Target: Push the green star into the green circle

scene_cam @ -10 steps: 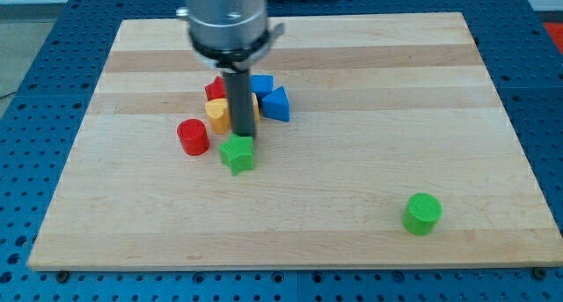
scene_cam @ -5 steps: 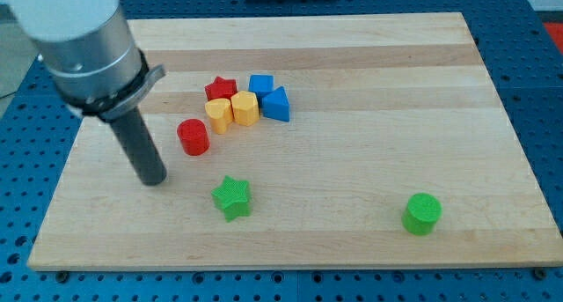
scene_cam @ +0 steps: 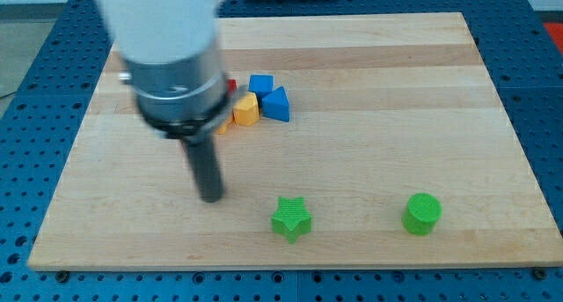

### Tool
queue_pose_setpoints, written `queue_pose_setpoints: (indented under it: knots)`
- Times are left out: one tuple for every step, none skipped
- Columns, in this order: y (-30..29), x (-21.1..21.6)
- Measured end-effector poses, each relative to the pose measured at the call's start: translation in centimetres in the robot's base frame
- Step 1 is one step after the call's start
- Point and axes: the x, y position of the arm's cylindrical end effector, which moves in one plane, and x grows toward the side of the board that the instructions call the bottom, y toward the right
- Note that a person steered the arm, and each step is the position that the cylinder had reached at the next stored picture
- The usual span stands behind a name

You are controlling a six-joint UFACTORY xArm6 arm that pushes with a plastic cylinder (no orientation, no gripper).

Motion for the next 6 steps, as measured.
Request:
queue_pose_setpoints:
  knots:
    - [-0.4,3.3]
    - [6.1,5.8]
    - [13.4,3.4]
    - [17.2,2.6]
    - [15.9,2.8]
    - [13.1,1.9]
